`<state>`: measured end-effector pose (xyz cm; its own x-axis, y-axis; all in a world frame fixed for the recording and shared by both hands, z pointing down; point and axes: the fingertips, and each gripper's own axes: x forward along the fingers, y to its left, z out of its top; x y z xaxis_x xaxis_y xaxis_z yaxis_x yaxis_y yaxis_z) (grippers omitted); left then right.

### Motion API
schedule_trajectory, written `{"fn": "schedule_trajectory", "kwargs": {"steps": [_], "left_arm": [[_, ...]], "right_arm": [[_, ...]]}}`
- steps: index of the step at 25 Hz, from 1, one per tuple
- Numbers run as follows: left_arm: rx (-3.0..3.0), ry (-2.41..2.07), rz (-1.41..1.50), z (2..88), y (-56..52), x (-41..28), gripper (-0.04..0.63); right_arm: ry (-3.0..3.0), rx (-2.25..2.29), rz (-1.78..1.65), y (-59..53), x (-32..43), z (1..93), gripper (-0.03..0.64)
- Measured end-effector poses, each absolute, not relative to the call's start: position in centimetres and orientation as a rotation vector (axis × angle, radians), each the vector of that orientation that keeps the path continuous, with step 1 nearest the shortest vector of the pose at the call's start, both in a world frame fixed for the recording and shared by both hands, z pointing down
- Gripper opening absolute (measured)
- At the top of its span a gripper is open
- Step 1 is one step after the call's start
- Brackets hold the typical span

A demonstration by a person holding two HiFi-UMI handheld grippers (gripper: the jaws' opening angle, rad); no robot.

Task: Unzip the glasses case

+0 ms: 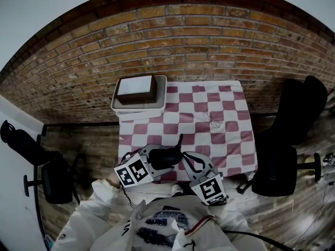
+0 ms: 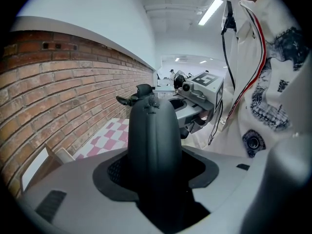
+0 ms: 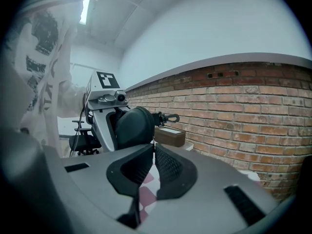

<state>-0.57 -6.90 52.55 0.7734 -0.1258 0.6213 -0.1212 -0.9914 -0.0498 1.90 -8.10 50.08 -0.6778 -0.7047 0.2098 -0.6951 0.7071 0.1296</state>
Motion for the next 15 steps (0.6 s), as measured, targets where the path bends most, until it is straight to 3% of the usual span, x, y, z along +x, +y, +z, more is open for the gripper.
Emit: {"fn": "schedule_trajectory", "kwargs": {"steps": [15], "left_arm": [[-3.013,0.234,-1.042,53.5,-7.2,-0.5,0.258]], "right_arm": [[-2.533,1.162,-0.175,-8.4,2.1,51.2,0.015]]}}
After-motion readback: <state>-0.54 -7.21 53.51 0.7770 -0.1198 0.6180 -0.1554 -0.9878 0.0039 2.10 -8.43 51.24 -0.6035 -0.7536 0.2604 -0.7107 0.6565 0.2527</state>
